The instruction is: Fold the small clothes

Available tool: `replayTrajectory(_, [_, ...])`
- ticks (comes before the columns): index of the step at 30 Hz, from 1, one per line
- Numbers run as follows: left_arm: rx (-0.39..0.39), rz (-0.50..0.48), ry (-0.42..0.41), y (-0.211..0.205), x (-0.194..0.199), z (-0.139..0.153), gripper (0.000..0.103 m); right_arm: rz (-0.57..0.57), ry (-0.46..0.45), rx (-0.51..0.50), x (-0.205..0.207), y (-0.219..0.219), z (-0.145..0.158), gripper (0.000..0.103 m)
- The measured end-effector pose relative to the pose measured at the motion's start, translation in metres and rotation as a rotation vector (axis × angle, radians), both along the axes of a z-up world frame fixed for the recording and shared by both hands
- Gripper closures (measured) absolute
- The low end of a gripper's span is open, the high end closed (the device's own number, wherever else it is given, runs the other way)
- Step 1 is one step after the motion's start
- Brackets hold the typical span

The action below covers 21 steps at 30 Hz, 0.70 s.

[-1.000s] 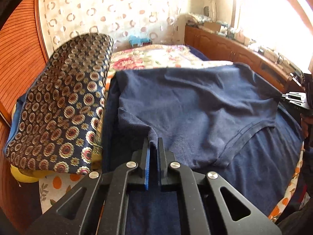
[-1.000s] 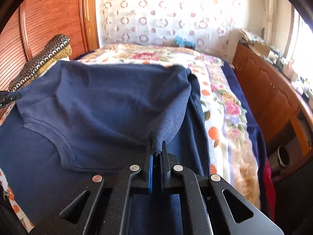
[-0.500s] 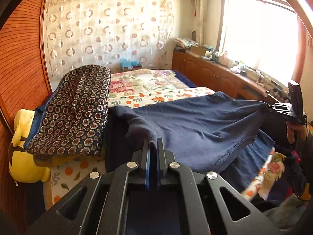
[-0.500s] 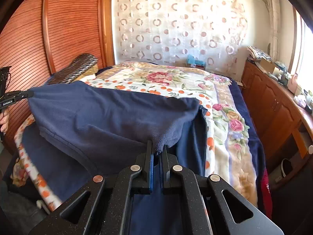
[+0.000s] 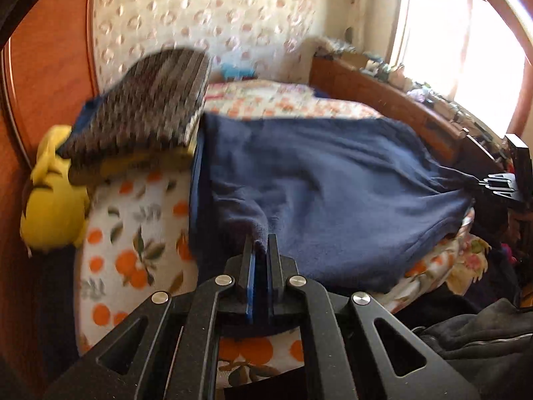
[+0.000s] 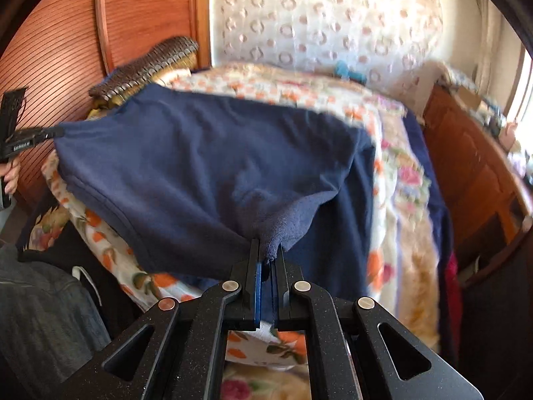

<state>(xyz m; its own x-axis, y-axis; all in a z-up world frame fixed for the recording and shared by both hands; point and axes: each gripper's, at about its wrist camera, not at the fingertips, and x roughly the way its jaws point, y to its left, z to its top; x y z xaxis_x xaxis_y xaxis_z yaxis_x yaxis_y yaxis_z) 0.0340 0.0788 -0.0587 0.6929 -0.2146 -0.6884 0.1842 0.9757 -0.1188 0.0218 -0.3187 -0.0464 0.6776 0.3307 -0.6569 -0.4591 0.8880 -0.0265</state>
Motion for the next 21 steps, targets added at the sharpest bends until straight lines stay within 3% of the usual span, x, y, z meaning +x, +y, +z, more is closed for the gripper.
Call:
replayTrajectory(4, [0.013, 0.012, 0.032, -0.001, 0.003, -0.013, 0.097, -0.019, 0.032, 0.000, 0.008, 0.001, -0.015, 0.099])
replayTrajectory(6, [0.016, 0.013, 0.042, -0.002, 0.003, -0.018, 0.090, -0.025, 0.035, 0.000, 0.009, 0.002, -0.016, 0.099])
replayTrajectory(8, [0.029, 0.028, 0.048, -0.001, 0.000, -0.021, 0.066, -0.032, 0.037, 0.005, 0.013, 0.005, -0.014, 0.099])
replayTrajectory(14, [0.026, 0.070, 0.061, 0.005, -0.005, -0.030, 0.029, -0.039, -0.024, -0.003, 0.007, 0.012, 0.001, 0.093])
replayTrajectory(19, [0.020, 0.107, 0.092, 0.010, -0.004, -0.041, 0.028, -0.062, -0.088, -0.006, -0.003, 0.016, 0.018, 0.078])
replayTrajectory(21, [0.029, 0.113, 0.080, 0.010, -0.006, -0.041, 0.028, -0.069, -0.112, -0.002, -0.007, 0.017, 0.024, 0.059])
